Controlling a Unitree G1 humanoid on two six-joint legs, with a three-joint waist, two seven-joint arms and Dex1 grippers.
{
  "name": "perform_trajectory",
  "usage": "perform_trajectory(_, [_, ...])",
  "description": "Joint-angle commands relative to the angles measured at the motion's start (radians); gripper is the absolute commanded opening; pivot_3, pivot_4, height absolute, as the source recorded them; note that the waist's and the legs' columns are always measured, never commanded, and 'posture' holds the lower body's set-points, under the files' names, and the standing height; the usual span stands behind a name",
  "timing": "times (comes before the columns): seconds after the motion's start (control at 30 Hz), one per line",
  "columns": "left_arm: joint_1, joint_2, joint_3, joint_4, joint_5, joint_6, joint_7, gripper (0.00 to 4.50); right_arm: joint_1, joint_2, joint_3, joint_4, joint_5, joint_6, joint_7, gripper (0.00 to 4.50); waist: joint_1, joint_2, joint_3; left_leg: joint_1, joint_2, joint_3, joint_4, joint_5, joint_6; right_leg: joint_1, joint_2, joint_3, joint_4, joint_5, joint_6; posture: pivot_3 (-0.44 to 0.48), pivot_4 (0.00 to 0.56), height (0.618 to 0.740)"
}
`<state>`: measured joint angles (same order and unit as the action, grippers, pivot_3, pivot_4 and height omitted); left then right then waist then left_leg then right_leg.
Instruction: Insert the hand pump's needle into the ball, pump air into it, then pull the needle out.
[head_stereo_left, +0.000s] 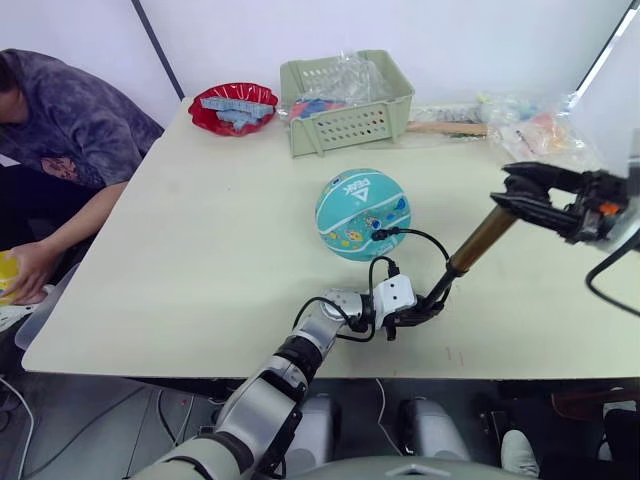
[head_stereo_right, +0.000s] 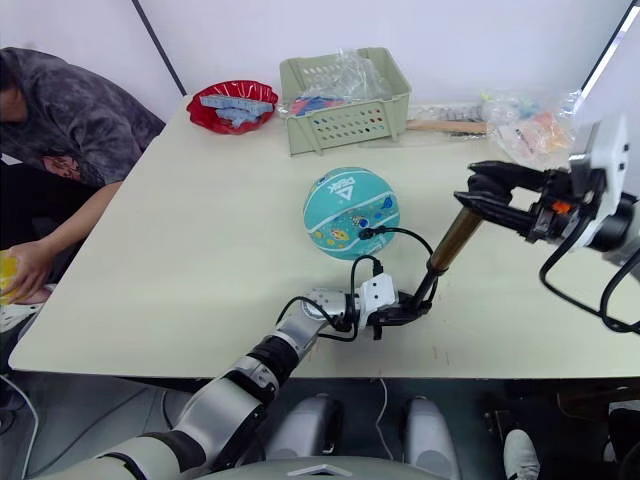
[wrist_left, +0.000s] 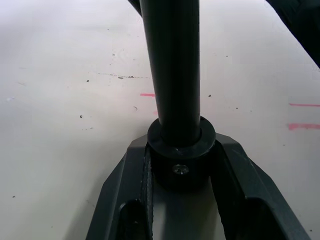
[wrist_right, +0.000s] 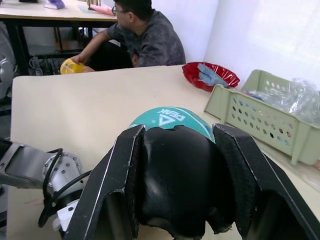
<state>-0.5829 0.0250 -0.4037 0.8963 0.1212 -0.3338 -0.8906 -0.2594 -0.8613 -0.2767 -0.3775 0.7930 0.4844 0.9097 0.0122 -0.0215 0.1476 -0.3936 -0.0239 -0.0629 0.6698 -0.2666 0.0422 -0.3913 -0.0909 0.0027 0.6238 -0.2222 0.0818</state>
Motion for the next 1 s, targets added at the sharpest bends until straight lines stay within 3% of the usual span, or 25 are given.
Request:
perform_trajectory(0.03, [0.035,0.025,-0.032,0.060,0.054,0.038,-0.004,1.16,0.060,0.059,0.100,0.020,-0.131,-0.037,-0.051,1.73,-0.001,-0.002,-0.002,0.001,0.001,0.000,0.000,0.000,0.000,0.000,0.001,0.000,0.000,0.000,0.000,0.000,0.150,0.740])
perform_trajectory(0.17, [0.034,0.027,-0.025,0.060,0.050,0.041,0.002,1.16,0.097,0.117,0.164,0.023,-0.188,-0.078,-0.064,1.73,0.000,-0.001,-0.003,0.002,0.002,-0.002,0.000,0.000,0.000,0.000,0.003,0.000,0.000,-0.001,0.001,0.000,0.150,0.740])
perform_trajectory(0.27, [0.041,0.032,-0.025,0.053,0.049,0.043,-0.003,1.16,0.154,0.186,0.267,0.116,-0.388,-0.220,-0.149,1.73,0.000,-0.002,-0.004,0.002,0.001,-0.002,0.000,0.000,0.000,0.000,0.003,0.000,0.000,0.001,-0.001,0.000,0.150,0.740])
perform_trajectory(0.5, [0.042,0.034,-0.028,0.047,0.053,0.052,-0.001,1.16,0.216,0.287,0.318,0.160,-0.450,-0.312,-0.169,1.73,-0.005,-0.005,-0.007,0.010,0.001,-0.001,-0.001,0.000,0.000,0.006,0.004,0.002,0.000,-0.001,-0.001,0.000,0.150,0.740])
perform_trajectory(0.73, [0.042,0.036,-0.030,0.048,0.055,0.054,0.002,1.16,0.134,0.261,0.177,0.114,-0.270,-0.257,-0.111,1.73,-0.004,-0.003,-0.004,0.012,0.002,-0.002,-0.002,0.000,0.000,0.009,0.003,0.002,0.000,-0.004,-0.001,0.000,0.150,0.740])
perform_trajectory(1.0, [0.045,0.042,-0.030,0.052,0.055,0.050,0.004,1.16,-0.070,0.092,-0.019,0.159,-0.084,-0.106,-0.062,1.73,-0.001,0.007,0.007,0.007,0.000,0.000,-0.001,0.000,0.000,0.005,0.002,0.003,0.000,-0.001,-0.004,0.000,0.150,0.740])
